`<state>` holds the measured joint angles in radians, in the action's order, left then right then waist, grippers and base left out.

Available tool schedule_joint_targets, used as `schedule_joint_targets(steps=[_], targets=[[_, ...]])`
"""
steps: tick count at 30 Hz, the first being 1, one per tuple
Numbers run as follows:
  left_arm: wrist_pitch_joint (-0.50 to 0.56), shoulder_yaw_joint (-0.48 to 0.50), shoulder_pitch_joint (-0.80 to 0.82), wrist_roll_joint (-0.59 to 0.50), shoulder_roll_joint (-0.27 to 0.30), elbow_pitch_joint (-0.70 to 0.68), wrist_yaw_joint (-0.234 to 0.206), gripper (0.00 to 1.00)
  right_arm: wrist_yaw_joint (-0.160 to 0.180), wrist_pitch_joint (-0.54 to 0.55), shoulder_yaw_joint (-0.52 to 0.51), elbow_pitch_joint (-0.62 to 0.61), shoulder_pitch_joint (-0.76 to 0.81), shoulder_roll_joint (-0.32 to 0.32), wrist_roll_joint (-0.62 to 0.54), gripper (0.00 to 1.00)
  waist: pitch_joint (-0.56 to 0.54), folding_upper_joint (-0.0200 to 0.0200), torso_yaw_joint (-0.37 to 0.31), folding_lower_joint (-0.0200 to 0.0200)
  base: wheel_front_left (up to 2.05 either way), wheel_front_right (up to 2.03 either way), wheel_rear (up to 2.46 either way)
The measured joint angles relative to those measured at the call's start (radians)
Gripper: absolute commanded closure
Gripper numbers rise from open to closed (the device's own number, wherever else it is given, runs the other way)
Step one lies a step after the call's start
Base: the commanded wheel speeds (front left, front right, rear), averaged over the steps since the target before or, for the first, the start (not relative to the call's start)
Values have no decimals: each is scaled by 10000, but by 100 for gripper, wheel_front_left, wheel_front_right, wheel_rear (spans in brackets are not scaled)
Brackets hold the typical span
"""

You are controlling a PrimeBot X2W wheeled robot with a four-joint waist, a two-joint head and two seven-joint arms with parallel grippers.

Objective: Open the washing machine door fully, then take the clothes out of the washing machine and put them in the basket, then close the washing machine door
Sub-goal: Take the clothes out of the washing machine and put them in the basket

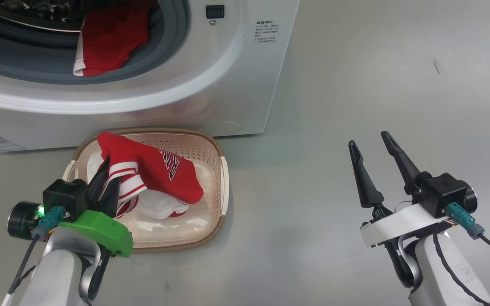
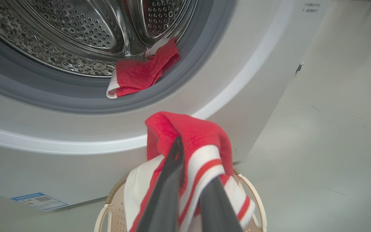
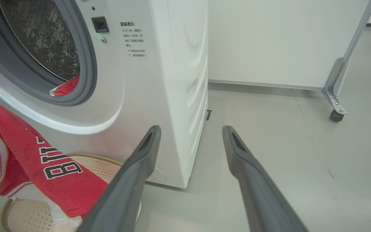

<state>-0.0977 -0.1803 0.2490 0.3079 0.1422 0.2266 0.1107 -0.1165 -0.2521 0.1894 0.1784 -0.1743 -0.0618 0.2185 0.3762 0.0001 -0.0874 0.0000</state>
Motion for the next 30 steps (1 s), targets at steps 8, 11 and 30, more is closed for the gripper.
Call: schedule_joint_targets(steps=[8,11,30], targets=[[458,-46,583,-27,180,1020,0,100,0,0,15,-169,-410,8,2,0,877,0,-379,0,0,0,0],[646,-17,816,-27,249,1475,2,100,0,0,13,-217,-516,10,2,0,1197,0,-532,0,0,0,0],[961,660,2466,104,546,4222,-201,100,-52,0,-234,-516,-952,15,-33,0,2902,0,-1269,0,0,0,0]])
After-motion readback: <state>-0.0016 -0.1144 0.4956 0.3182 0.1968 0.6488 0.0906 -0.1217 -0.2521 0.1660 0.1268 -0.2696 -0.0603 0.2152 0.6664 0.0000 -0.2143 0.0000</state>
